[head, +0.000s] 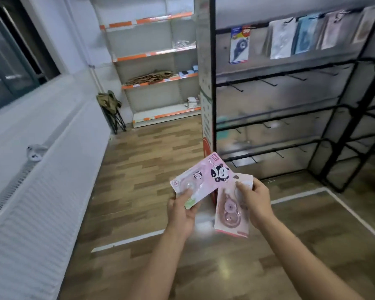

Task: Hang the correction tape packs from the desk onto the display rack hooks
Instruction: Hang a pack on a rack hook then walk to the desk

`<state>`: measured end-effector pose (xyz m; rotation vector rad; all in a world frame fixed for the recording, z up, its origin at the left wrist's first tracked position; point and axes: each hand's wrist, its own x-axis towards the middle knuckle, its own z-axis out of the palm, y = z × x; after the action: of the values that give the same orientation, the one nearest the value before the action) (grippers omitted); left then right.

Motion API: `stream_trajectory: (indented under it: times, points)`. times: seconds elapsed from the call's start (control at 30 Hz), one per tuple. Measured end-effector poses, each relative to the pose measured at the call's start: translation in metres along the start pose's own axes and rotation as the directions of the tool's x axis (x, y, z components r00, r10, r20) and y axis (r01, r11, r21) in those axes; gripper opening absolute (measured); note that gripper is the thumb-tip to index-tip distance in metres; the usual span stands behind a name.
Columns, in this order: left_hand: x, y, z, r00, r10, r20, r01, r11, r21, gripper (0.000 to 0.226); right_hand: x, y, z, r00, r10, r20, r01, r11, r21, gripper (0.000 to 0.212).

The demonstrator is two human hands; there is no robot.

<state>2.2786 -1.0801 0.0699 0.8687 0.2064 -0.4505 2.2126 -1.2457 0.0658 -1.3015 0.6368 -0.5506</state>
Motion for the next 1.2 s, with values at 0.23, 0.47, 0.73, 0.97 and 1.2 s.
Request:
stream_trajectory:
  times: [0.23, 0.47, 0.73, 0.97, 1.2]
  points:
    - [0.088, -0.054, 0.109, 0.98, -0.058, 0.19, 0.039, 0.994, 0.101, 0.042, 0.103, -0.034, -0.058, 0.98, -0.068, -0.189, 0.075, 0.997, 0.027, 0.013]
    - [0.182, -0.093, 0.232, 0.949, -0.147, 0.278, 0.106, 0.982, 0.158, 0.042, 0.215, -0.088, -0.105, 0.929, -0.154, -0.335, 0.163, 0.987, -0.002, 0.008]
    - [0.247, -0.137, 0.355, 0.88, -0.212, 0.426, 0.126, 0.967, 0.221, 0.044, 0.317, -0.127, -0.178, 0.842, -0.229, -0.488, 0.235, 0.971, -0.051, 0.006]
    - [0.282, -0.203, 0.473, 0.846, -0.194, 0.496, 0.095, 0.971, 0.218, 0.032, 0.414, -0.174, -0.274, 0.83, -0.305, -0.467, 0.319, 0.946, -0.052, 0.013]
    - [0.298, -0.256, 0.588, 0.879, -0.123, 0.461, 0.019, 0.974, 0.224, 0.031, 0.492, -0.235, -0.359, 0.85, -0.365, -0.379, 0.331, 0.931, -0.155, 0.004]
